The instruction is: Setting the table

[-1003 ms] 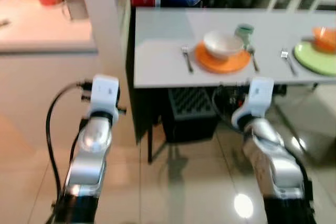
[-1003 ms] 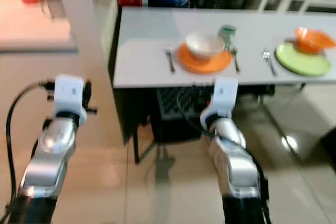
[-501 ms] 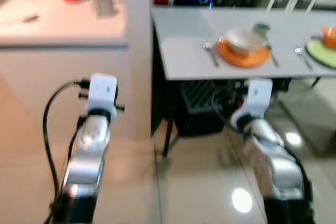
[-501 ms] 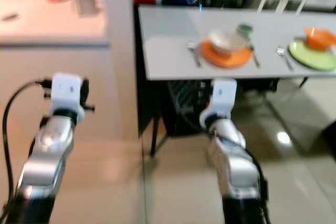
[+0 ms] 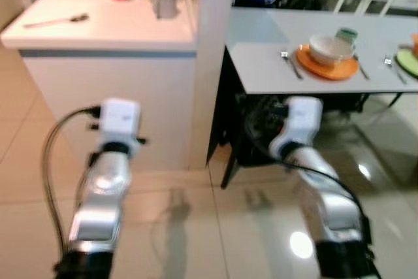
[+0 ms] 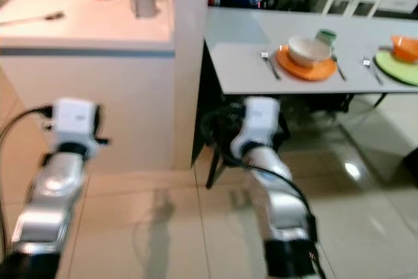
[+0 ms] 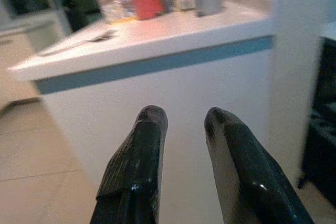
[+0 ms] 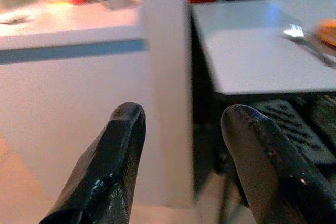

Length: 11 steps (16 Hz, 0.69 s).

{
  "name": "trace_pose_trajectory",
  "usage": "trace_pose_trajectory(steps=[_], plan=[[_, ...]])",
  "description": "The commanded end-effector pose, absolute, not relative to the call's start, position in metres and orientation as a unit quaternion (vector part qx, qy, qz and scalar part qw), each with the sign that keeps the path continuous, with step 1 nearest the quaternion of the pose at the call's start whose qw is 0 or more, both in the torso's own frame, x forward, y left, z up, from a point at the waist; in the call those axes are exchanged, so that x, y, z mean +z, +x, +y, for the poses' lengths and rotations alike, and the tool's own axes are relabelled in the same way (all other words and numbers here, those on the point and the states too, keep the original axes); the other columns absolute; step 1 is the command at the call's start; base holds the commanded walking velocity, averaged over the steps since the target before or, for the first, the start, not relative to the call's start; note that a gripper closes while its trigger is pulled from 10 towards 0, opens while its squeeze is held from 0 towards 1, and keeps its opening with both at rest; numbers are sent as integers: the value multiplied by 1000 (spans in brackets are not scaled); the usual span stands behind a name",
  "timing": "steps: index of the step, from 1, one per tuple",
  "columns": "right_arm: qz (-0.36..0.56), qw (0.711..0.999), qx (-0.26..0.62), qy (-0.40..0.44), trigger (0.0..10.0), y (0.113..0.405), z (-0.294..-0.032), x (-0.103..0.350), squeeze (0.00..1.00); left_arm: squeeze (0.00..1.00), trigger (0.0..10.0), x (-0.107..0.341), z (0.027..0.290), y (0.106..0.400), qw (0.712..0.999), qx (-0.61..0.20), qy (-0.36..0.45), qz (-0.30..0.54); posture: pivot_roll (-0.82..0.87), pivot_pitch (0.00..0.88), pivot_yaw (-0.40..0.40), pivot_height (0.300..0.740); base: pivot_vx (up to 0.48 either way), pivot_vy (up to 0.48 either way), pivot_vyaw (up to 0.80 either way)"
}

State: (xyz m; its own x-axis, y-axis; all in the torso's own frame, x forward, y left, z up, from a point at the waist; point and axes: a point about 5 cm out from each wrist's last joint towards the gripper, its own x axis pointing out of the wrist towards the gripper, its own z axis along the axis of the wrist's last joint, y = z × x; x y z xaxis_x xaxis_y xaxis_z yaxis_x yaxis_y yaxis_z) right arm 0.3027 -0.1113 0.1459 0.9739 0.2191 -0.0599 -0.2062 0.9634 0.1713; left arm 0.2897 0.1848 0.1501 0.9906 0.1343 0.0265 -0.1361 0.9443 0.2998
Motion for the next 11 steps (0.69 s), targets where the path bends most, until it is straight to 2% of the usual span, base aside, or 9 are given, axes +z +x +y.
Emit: trace_pose_trajectory(steps=[1, 3, 5, 8, 11], plan=[[39, 992, 91, 77, 10000, 303, -122, 145, 0, 0, 10000, 153, 175, 290, 986, 59, 153, -8, 21, 0, -72, 740, 0, 382, 0], [40, 992, 93, 78, 10000, 303, -119, 143, 0, 0, 10000, 157, 177, 290, 989, 65, 130, -17, 20, 0, -71, 740, 0, 382, 0], [40, 992, 98, 76, 10000, 301, -116, 144, 0, 0, 10000, 158, 178, 289, 994, 75, 77, -9, 9, 0, -64, 740, 0, 0, 0], [32, 991, 116, 62, 10000, 302, -117, 148, 0, 0, 10000, 172, 173, 294, 992, 70, 98, -47, 10, 0, -61, 740, 0, 0, 0], [14, 988, 141, 62, 10000, 304, -109, 157, 0, 0, 10000, 186, 167, 298, 986, 49, 144, -72, 22, 0, -58, 740, 0, 0, 800]])
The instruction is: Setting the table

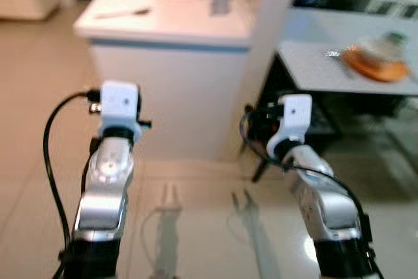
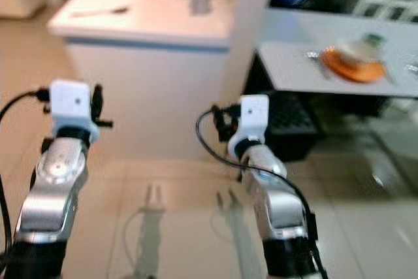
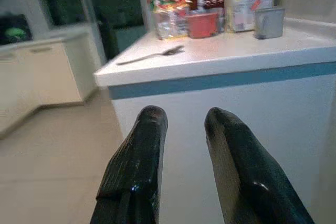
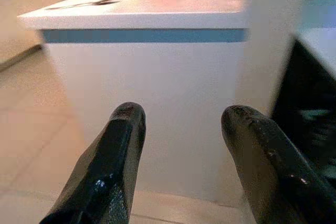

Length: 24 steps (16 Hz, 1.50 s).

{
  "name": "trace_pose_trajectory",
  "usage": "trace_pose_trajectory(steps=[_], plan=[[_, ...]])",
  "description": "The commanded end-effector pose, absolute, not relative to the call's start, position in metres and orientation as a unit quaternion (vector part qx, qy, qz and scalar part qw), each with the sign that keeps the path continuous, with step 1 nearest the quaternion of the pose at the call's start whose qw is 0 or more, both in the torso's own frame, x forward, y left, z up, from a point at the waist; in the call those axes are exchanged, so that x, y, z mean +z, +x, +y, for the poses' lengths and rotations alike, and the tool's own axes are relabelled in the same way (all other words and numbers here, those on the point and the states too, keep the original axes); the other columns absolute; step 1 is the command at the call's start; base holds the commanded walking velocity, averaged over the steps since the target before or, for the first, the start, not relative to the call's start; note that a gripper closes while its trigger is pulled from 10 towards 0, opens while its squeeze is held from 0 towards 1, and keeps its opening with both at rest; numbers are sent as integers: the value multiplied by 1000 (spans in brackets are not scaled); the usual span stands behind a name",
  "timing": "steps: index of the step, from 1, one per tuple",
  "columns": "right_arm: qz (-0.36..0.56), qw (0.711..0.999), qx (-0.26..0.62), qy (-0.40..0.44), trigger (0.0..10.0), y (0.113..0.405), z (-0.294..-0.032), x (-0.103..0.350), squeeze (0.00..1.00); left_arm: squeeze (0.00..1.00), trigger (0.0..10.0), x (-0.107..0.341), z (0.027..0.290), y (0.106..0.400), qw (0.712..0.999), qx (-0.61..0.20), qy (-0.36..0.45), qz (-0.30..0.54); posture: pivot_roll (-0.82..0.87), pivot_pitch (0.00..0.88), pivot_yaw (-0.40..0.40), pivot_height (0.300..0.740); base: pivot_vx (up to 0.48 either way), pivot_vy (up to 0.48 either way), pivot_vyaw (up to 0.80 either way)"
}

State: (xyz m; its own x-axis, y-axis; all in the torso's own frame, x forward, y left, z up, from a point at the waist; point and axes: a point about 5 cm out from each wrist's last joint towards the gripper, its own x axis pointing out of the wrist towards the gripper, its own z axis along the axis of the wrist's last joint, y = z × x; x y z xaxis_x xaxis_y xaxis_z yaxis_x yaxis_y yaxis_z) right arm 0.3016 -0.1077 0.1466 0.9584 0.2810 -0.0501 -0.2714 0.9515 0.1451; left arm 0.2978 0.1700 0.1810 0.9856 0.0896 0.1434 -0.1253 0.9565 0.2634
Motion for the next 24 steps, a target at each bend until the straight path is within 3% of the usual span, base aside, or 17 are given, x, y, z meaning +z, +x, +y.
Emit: trace_pose_trajectory(steps=[1, 5, 18, 24], plan=[[13, 987, 147, 60, 10000, 305, -107, 157, 0, 0, 10000, 189, 169, 298, 985, 50, 145, -76, 23, 0, -54, 740, 0, 0, 800], [8, 986, 157, 57, 10000, 306, -105, 159, 0, 0, 10000, 191, 174, 299, 983, 56, 156, -82, 38, 0, -55, 740, 138, 0, 800], [-21, 986, 159, 53, 10000, 311, -103, 166, 0, 0, 10000, 191, 179, 301, 983, 44, 161, -80, 41, 0, -41, 740, 372, 0, 788], [-58, 988, 116, 82, 10000, 317, -119, 184, 0, 0, 10000, 190, 174, 303, 983, 32, 159, -81, 32, 0, -37, 740, 391, 0, 0]])
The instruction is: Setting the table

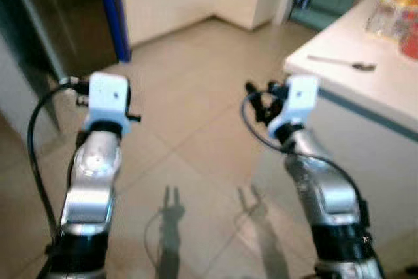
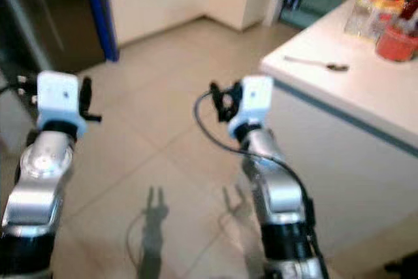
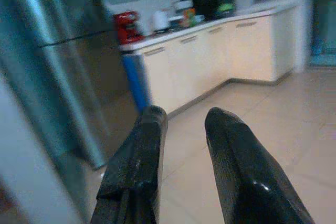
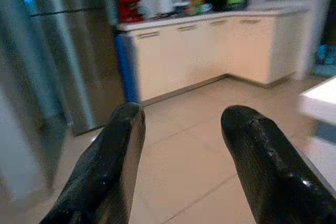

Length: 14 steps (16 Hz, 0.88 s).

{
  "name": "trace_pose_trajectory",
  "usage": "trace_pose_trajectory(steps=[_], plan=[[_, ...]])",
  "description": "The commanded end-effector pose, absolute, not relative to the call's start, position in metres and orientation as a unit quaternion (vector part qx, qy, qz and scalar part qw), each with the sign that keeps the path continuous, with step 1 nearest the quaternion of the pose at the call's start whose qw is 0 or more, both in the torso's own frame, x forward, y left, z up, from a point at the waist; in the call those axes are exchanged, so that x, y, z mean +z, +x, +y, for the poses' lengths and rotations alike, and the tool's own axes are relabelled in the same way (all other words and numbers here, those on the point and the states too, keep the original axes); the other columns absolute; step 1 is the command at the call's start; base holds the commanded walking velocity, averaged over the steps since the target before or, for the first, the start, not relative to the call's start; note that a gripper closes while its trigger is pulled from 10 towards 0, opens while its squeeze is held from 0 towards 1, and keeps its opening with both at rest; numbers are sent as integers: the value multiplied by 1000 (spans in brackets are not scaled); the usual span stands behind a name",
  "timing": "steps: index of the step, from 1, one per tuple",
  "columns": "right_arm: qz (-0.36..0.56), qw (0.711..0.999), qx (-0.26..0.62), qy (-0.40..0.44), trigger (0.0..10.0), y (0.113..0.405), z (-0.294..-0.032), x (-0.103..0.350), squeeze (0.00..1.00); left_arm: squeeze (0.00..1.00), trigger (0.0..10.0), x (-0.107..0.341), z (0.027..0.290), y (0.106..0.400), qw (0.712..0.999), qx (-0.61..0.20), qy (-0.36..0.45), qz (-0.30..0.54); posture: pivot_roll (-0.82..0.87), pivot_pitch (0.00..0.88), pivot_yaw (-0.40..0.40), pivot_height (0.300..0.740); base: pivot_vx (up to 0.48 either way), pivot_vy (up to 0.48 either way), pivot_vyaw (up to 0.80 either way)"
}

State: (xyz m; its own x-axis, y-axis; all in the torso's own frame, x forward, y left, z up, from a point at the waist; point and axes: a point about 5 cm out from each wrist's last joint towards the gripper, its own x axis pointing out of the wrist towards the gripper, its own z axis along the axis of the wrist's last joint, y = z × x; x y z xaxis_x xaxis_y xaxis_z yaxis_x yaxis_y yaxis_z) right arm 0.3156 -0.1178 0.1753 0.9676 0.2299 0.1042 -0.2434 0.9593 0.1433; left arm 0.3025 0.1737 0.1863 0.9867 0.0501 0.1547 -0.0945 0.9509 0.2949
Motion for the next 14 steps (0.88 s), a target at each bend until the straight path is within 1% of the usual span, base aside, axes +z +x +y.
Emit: trace_pose_trajectory(steps=[1, 5, 14], plan=[[-66, 988, 109, 88, 10000, 318, -122, 188, 0, 0, 10000, 190, 174, 303, 983, 31, 159, -81, 32, 0, -38, 740, 390, 0, 0], [-77, 988, 93, 94, 10000, 321, -129, 195, 0, 0, 10000, 190, 175, 303, 984, 30, 159, -81, 32, 0, -40, 740, 390, 0, -800], [-73, 991, 68, 94, 10000, 321, -137, 194, 0, 0, 10000, 190, 178, 304, 983, 26, 162, -81, 32, 0, -40, 740, 388, 0, -800]])
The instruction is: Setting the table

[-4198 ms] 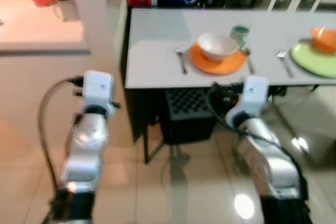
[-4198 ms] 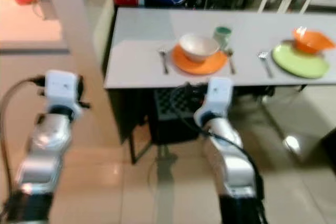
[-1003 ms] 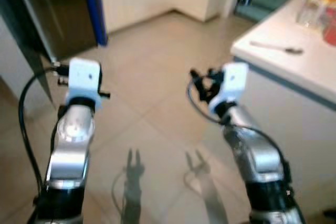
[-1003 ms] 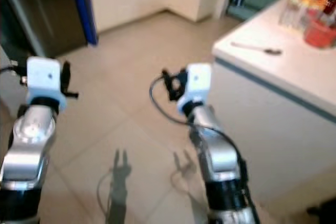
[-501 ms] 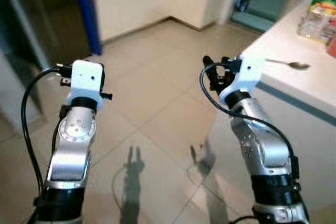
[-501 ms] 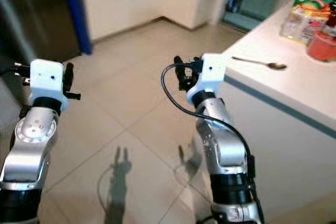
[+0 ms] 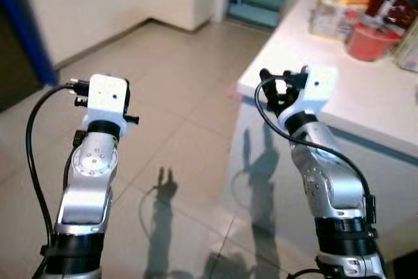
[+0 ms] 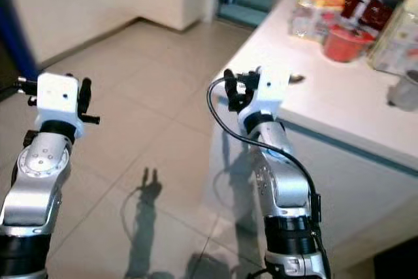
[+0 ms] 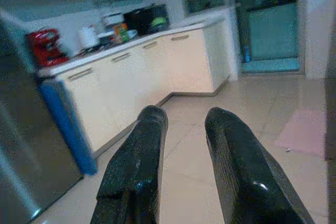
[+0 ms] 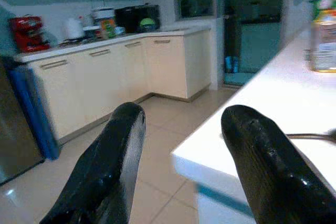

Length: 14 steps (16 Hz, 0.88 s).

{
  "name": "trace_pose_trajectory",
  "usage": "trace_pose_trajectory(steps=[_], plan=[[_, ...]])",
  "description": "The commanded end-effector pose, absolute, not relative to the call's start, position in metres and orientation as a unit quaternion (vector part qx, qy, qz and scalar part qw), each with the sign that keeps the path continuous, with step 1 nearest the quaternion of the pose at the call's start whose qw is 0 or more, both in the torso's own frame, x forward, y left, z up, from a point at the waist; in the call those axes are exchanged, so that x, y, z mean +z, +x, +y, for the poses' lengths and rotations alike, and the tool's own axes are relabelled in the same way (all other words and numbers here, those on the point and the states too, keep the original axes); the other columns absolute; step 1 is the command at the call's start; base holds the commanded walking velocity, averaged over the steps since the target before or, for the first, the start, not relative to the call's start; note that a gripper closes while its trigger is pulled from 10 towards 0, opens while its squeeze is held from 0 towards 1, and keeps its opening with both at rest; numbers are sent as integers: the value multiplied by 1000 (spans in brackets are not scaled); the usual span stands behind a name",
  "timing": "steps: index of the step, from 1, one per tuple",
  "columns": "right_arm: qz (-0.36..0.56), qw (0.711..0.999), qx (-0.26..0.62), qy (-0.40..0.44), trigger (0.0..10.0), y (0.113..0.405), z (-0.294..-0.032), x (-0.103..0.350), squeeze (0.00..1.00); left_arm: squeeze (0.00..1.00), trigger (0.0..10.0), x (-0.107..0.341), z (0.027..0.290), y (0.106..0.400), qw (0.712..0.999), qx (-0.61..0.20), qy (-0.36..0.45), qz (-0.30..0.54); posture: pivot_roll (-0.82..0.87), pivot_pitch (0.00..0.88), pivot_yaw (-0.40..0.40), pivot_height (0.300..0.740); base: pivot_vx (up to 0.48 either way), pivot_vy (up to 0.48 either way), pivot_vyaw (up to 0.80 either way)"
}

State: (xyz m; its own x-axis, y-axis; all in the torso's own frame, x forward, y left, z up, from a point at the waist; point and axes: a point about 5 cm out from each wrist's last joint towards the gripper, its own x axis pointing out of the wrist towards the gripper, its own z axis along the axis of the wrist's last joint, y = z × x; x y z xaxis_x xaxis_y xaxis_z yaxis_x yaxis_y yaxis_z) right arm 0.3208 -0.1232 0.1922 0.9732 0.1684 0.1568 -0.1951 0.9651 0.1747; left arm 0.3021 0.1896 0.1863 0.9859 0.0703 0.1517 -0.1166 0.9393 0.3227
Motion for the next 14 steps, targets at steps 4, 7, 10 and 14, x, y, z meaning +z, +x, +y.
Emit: trace_pose_trajectory(steps=[4, 7, 10, 14], plan=[[-70, 991, 60, 94, 10000, 321, -138, 193, 0, 0, 10000, 190, 176, 305, 983, 20, 162, -81, 30, 0, -34, 740, 386, 0, -800], [-62, 992, 59, 90, 10000, 320, -138, 190, 0, 0, 10000, 188, 176, 307, 984, 24, 157, -74, 30, 0, -34, 740, 366, 0, -638], [-46, 995, 57, 72, 10000, 320, -138, 184, 0, 0, 10000, 189, 170, 307, 984, 9, 160, -80, 26, 0, -30, 740, 0, 0, 0], [-34, 990, 118, 67, 10000, 331, -120, 185, 0, 0, 10000, 187, 167, 307, 986, 1, 151, -73, 18, 0, -27, 740, 0, 0, 0]])
